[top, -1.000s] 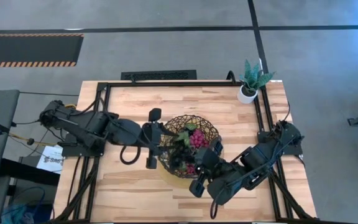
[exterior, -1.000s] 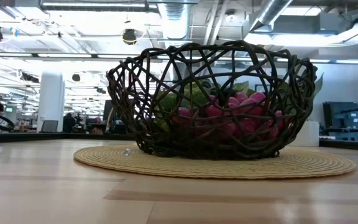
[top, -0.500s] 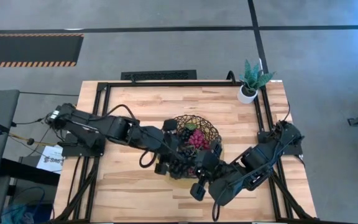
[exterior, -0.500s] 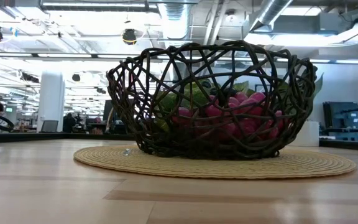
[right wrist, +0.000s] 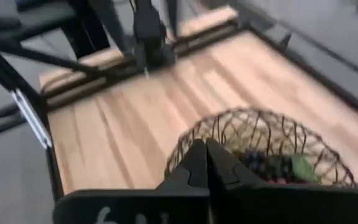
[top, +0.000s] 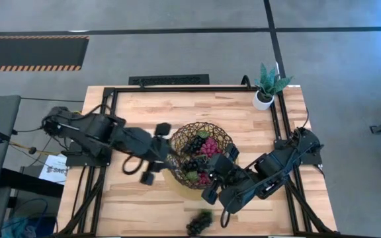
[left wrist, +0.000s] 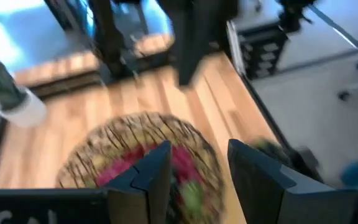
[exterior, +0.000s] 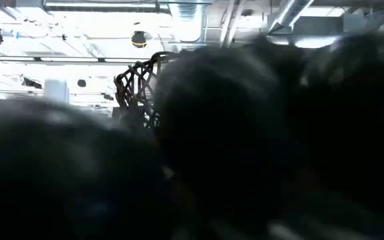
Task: Build produce basket
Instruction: Put the black grapes into the black wire basket
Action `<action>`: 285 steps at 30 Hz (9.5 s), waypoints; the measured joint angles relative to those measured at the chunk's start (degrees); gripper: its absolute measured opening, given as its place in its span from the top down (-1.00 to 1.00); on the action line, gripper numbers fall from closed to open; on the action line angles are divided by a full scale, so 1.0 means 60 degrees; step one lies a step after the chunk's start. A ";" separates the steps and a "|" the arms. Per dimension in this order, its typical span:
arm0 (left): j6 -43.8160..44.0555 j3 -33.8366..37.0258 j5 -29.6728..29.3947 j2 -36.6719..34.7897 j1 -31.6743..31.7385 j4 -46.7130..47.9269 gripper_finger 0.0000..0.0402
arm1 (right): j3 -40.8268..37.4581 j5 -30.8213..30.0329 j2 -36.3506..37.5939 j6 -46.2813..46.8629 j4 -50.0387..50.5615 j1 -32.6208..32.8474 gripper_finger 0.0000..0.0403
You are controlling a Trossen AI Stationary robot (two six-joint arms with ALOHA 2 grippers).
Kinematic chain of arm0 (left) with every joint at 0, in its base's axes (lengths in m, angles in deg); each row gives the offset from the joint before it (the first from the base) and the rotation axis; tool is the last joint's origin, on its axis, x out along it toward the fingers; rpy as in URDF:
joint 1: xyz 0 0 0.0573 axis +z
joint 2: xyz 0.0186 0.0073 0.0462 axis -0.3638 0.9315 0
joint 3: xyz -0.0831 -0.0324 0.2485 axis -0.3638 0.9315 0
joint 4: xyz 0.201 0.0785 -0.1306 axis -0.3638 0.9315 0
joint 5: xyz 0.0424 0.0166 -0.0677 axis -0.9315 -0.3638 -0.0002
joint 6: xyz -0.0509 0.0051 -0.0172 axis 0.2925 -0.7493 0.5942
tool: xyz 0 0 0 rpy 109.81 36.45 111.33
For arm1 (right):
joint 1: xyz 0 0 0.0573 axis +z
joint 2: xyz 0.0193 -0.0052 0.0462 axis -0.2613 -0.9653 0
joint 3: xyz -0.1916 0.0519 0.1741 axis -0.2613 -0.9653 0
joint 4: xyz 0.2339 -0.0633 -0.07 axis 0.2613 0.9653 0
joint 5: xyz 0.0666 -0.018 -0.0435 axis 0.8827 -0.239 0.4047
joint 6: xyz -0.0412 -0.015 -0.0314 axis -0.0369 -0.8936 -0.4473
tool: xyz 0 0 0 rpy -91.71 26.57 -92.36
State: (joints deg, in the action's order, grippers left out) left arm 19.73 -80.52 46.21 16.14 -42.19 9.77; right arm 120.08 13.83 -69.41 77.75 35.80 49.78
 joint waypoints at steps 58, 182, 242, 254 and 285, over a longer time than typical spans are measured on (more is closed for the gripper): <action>0.3464 -0.0093 -0.2811 -0.0948 -0.2155 0.2535 0.27 | -0.7953 0.6381 -0.0189 0.4538 -0.7269 0.0889 0.20; -0.1043 -0.0083 -0.2347 0.1666 0.0422 -0.3894 0.27 | 0.0561 0.0901 0.1060 -0.1047 0.0023 0.0488 1.00; -0.0533 -0.0064 -0.1471 0.1730 -0.0111 -0.5261 0.27 | 0.0346 0.0487 0.1067 -0.2464 -0.1376 -0.0073 1.00; -0.0583 -0.0068 -0.1914 0.1730 -0.0191 -0.5228 0.95 | 0.0346 0.0483 0.1064 -0.2453 -0.1404 -0.0063 1.00; 0.1250 0.0083 -0.2748 0.1701 -0.0596 -0.0776 0.31 | 0.0324 0.1145 0.1027 -0.2734 -0.1899 0.0095 1.00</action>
State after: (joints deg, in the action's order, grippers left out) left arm 27.23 -80.03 29.72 26.35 -45.76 5.11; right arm 122.02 20.70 -63.25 61.35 24.40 50.35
